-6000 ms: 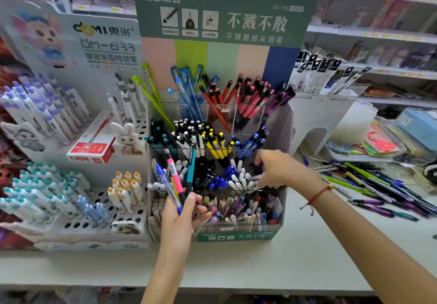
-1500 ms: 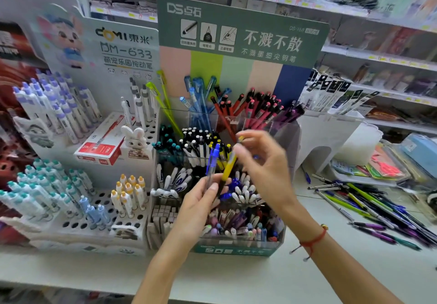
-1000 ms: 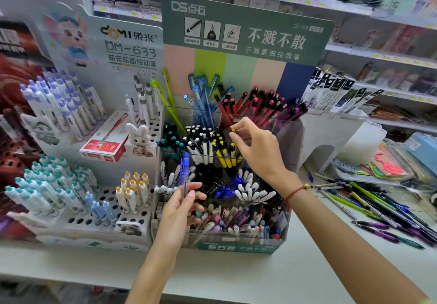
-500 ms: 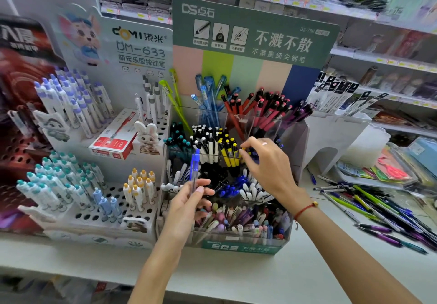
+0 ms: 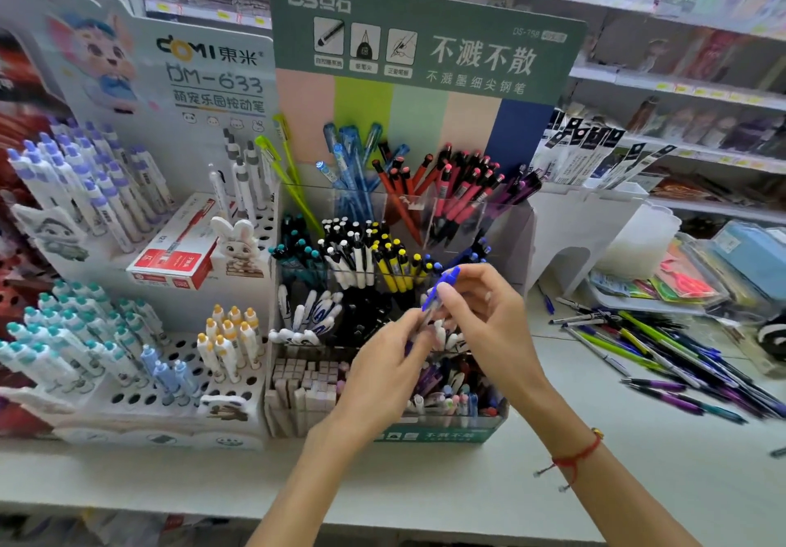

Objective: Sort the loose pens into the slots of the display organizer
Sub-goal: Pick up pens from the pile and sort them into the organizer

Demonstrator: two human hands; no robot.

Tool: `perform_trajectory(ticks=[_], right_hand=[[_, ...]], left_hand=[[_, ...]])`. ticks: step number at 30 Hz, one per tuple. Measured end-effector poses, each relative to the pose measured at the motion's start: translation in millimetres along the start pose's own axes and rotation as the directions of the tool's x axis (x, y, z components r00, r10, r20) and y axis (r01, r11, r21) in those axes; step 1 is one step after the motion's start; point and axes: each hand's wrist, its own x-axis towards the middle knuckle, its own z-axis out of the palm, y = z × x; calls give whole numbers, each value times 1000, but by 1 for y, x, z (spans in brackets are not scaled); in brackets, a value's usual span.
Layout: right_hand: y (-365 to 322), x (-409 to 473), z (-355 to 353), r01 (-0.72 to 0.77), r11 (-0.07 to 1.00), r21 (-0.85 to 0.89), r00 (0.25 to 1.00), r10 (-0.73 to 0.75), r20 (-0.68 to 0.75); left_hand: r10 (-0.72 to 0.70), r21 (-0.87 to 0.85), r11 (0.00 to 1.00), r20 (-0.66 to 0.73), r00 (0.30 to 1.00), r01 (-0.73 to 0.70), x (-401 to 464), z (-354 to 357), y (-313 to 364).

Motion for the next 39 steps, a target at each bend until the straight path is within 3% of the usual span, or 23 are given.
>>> perform_trajectory(ticks=[2,4,7,13,17,20,23,27,30,34,39], right_hand=[[0,-1,-8,59,998,-19,988,-61,-141],[1,0,-17,102,992,-75,946,-120,-301],[5,-1,-24,146,980,-132,908,-186,-376],[19,1,-3,271,906,-325,902,-357,-243],[40,8,20,378,791,-481,891,-452,-45],[62,8,31,430,608,-667,873,-470,134],[72,4,36,420,536,-732,865,-481,144],[63,11,39,359,517,-777,903,-402,150],[58,22,32,250,563,-788,966,-195,168],[54,24,29,245,609,-754,951,-1,308],[58,28,23,262,448,-855,941,79,330]], left_hand=[[119,267,957,-12,993,-112,6,-4,-13],[222,526,831,-11,975,-183,9,-10,-34],[251,688,705,-17,968,-171,7,-15,-60],[204,687,726,-261,944,33,-4,-36,-77],[189,704,709,-232,954,31,-7,-37,-84],[156,700,712,-236,959,56,-8,-37,-81],[146,686,725,-243,959,64,-8,-36,-78],[136,679,731,-245,960,69,-9,-35,-79],[139,666,742,-255,957,69,-9,-35,-78],[121,654,751,-274,954,93,-8,-33,-76],[88,625,775,-254,963,94,-10,-34,-71]])
